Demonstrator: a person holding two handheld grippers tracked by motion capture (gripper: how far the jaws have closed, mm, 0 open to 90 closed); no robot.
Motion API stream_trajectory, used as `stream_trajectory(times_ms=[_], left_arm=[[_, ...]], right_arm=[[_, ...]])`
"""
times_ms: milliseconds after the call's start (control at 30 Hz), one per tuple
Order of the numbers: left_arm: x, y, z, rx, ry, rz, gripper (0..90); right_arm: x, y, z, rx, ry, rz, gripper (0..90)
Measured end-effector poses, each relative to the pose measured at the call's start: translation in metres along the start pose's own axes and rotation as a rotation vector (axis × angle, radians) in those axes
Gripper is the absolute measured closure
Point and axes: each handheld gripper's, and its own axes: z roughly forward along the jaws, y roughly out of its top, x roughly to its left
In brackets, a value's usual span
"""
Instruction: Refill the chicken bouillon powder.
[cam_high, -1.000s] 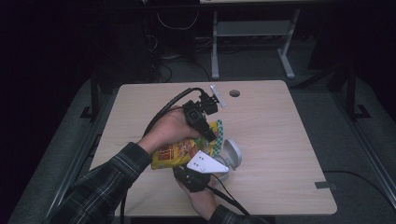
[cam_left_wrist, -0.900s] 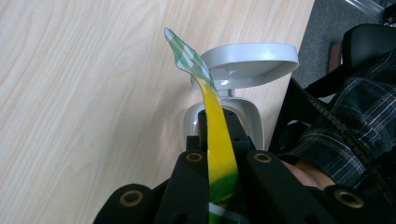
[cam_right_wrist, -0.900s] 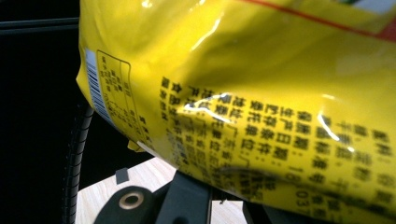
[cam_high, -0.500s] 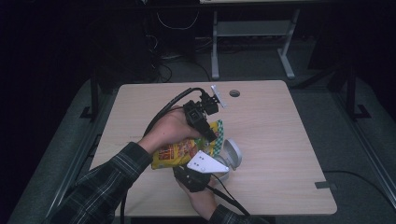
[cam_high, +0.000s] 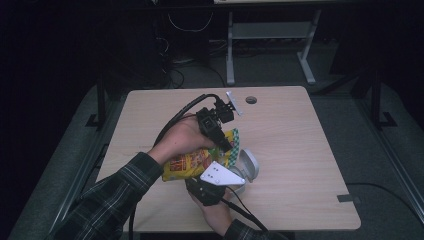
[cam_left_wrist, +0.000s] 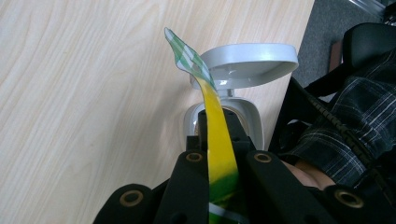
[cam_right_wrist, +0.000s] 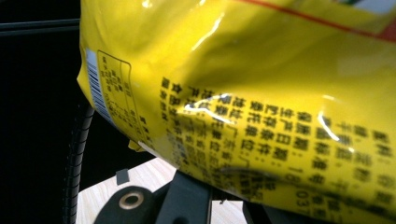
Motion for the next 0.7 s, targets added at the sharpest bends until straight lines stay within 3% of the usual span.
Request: stream_trajectory(times_ms=[700], left_arm=[[-0.0001,0.0002,0.0002,0.0,-0.001,0.004,90.0]], right_arm=[[0.0001,0.0,-0.0001,-0.001,0.0,0.0,89.8]])
